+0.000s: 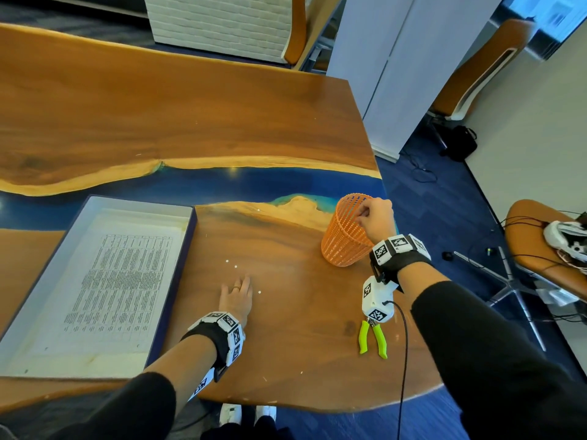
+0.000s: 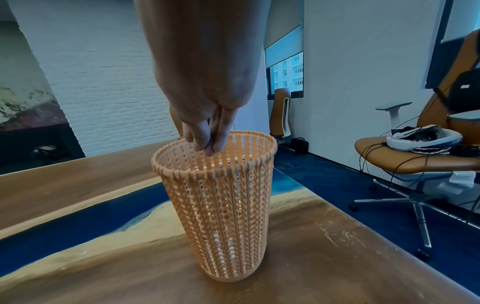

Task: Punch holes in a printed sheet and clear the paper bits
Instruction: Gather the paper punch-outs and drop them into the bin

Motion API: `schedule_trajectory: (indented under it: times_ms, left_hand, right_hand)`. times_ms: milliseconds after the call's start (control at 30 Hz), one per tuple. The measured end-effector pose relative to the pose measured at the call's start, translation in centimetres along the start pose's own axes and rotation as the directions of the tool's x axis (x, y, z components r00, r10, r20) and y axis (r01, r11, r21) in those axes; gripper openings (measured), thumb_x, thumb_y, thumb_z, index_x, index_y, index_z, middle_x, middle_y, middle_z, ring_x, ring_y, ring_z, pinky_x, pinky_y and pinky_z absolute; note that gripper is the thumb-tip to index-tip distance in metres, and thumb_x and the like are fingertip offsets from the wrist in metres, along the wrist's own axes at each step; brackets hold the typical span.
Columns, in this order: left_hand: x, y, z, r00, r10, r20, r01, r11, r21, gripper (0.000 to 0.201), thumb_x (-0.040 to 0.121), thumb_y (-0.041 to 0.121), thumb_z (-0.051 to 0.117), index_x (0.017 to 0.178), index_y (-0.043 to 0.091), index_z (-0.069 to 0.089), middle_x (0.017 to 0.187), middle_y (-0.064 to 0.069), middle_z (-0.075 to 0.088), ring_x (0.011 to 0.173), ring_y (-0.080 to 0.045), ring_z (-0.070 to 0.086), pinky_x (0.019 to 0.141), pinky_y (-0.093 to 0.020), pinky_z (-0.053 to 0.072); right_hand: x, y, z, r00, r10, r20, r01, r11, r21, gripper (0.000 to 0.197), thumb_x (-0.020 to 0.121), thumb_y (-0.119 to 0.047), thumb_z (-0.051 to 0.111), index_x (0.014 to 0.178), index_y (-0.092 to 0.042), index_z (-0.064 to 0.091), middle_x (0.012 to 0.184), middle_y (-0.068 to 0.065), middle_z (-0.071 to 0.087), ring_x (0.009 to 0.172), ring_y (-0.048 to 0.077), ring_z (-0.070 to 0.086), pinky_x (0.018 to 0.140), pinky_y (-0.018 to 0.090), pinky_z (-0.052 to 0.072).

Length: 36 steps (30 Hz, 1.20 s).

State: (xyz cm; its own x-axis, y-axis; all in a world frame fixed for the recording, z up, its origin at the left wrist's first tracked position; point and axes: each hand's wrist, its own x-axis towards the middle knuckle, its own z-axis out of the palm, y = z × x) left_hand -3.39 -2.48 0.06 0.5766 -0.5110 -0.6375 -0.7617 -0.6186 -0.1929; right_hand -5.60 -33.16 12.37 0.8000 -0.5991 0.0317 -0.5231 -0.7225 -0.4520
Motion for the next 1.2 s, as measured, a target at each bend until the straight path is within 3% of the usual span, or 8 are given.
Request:
schedule_trajectory:
  times_ms: [100, 233, 367, 467, 633, 900, 1000, 1200]
  left_hand:
    - [0.0, -0.1, 0.2, 1.000, 0.009, -0.003, -0.009, 1.000, 0.015, 0.119, 0.074, 0.051, 0.073, 0.150, 0.003, -0.006, 0.158, -0.011, -0.016, 0.148, -0.027, -0.003, 0.113, -0.048, 0.021]
    - [-0.1, -0.5, 0.6, 0.999, 0.021, -0.037, -0.020, 1.000, 0.015, 0.123, 0.072, 0.056, 0.071, 0.149, 0.002, -0.007, 0.159, -0.011, -0.015, 0.148, -0.027, -0.005, 0.116, -0.050, 0.016]
    - [-0.1, -0.8, 1.2, 0.997, 0.022, -0.076, -0.022, 1.000, 0.000, 0.124, 0.071, 0.058, 0.071, 0.149, 0.002, -0.006, 0.159, -0.010, -0.015, 0.148, -0.027, -0.007, 0.117, -0.052, 0.010]
    - [-0.2, -0.7, 1.6, 0.996, 0.016, -0.089, -0.018, 1.000, -0.016, 0.122, 0.071, 0.053, 0.074, 0.150, 0.001, -0.004, 0.159, -0.011, -0.014, 0.148, -0.026, -0.007, 0.118, -0.052, 0.009]
    - [0.0, -0.4, 2.1, 0.991, 0.000, -0.130, 0.001, 1.000, 0.009, 0.123, 0.068, 0.051, 0.076, 0.149, 0.000, -0.001, 0.159, -0.014, -0.009, 0.148, -0.028, -0.005, 0.118, -0.053, 0.005]
    - [0.3, -0.1, 2.3, 0.991, -0.005, -0.130, 0.005, 1.000, -0.002, 0.123, 0.069, 0.048, 0.077, 0.148, -0.001, -0.004, 0.159, -0.016, -0.009, 0.148, -0.029, -0.007, 0.117, -0.054, 0.000]
    - [0.4, -0.2, 2.4, 0.992, 0.002, -0.127, -0.003, 1.000, -0.007, 0.124, 0.070, 0.046, 0.077, 0.148, -0.002, -0.005, 0.158, -0.017, -0.009, 0.148, -0.028, -0.005, 0.118, -0.053, 0.000]
    - [0.5, -0.3, 2.5, 0.991, 0.021, -0.130, -0.023, 1.000, -0.016, 0.126, 0.068, 0.047, 0.078, 0.148, -0.003, -0.006, 0.158, -0.017, -0.009, 0.148, -0.029, -0.004, 0.118, -0.053, 0.000]
  right_hand:
    - [-0.5, -0.8, 0.1, 0.998, -0.053, -0.035, 0.054, 0.998, 0.035, 0.014, 0.086, 0.000, 0.057, 0.089, -0.001, 0.070, 0.092, 0.017, 0.070, 0.088, 0.028, 0.063, 0.078, 0.031, 0.047]
    - [-1.6, -2.9, 1.3, 0.971, -0.213, -0.109, 0.220, 0.973, 0.064, 0.010, 0.088, -0.012, 0.059, 0.086, -0.007, 0.067, 0.088, 0.009, 0.067, 0.081, 0.017, 0.058, 0.075, 0.032, 0.049]
    - [-4.0, -5.0, 6.0, 0.955, -0.291, 0.066, 0.288, 0.957, 0.044, 0.009, 0.087, -0.010, 0.059, 0.087, -0.003, 0.066, 0.091, 0.013, 0.064, 0.085, 0.026, 0.060, 0.076, 0.041, 0.049]
    - [-6.6, -6.0, 10.3, 0.928, -0.284, 0.242, 0.280, 0.959, 0.050, 0.009, 0.086, -0.006, 0.059, 0.088, -0.002, 0.067, 0.098, 0.017, 0.064, 0.093, 0.032, 0.060, 0.077, 0.043, 0.048]
    - [-10.1, -6.2, 16.1, 0.872, -0.168, 0.460, 0.199, 0.980, -0.019, 0.015, 0.089, -0.014, 0.057, 0.099, -0.009, 0.067, 0.103, 0.010, 0.065, 0.095, 0.028, 0.063, 0.080, 0.038, 0.050]
    - [-11.5, -6.6, 19.8, 0.842, -0.114, 0.527, 0.141, 0.990, -0.010, 0.019, 0.085, -0.019, 0.065, 0.100, -0.008, 0.067, 0.104, 0.009, 0.068, 0.098, 0.027, 0.064, 0.082, 0.037, 0.051]
    - [-11.5, -6.7, 20.1, 0.846, -0.147, 0.512, 0.167, 0.986, 0.007, 0.015, 0.085, -0.015, 0.063, 0.095, -0.006, 0.069, 0.102, 0.010, 0.066, 0.102, 0.028, 0.061, 0.083, 0.038, 0.050]
    - [-11.5, -6.7, 19.9, 0.844, -0.195, 0.500, 0.248, 0.968, -0.040, 0.018, 0.089, -0.016, 0.058, 0.092, -0.003, 0.069, 0.102, 0.010, 0.060, 0.094, 0.029, 0.059, 0.075, 0.038, 0.045]
